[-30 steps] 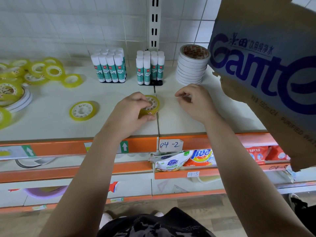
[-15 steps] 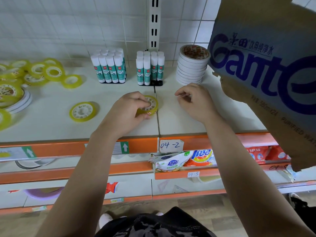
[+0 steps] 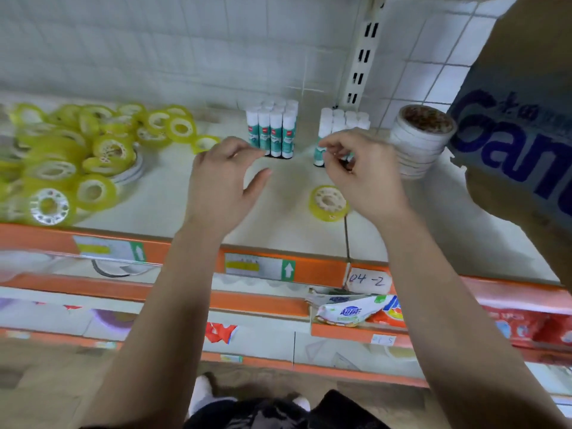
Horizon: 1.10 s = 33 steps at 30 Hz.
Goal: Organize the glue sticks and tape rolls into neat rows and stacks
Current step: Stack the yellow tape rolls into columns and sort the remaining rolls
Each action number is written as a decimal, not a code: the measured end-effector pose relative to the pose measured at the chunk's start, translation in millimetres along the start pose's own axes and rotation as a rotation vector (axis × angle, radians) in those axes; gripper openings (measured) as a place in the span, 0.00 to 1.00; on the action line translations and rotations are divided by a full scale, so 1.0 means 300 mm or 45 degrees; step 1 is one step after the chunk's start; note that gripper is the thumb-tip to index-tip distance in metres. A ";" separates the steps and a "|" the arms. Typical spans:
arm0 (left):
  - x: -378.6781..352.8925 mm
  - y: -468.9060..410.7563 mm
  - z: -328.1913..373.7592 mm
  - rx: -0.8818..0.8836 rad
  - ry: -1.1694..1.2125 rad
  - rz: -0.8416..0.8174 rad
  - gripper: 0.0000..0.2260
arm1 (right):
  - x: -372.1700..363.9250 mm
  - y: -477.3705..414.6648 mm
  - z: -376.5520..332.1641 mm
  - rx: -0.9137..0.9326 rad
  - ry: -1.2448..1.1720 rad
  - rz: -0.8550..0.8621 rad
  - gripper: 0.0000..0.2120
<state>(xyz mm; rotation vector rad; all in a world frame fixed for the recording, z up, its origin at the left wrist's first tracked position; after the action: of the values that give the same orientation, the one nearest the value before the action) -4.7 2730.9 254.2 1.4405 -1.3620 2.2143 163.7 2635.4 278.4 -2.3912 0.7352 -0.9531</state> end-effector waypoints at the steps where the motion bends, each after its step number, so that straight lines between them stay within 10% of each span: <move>1: 0.016 0.006 -0.044 0.028 -0.024 -0.002 0.16 | -0.042 -0.018 -0.036 0.036 -0.020 -0.009 0.09; 18: 0.275 0.190 -0.836 0.209 -0.101 0.079 0.13 | -0.847 -0.197 -0.356 0.043 -0.194 -0.225 0.08; 33: 0.269 0.156 -1.071 0.066 0.155 0.123 0.11 | -1.096 -0.210 -0.366 -0.059 0.025 -0.337 0.09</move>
<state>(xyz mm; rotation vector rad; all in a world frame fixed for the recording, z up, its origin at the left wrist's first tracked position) -278.6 2922.9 252.9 1.2574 -1.3708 2.3713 -99.7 2864.5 229.5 -2.5678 0.4583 -1.0745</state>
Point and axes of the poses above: each hand's wrist, its own y-axis away from the middle knuckle, its own x-axis out of the back of the hand, z = x × y, the point moved 10 cm from there along -y, towards the middle knuckle, and after that the axes turned 14 degrees about -y, right-handed, at the moved point
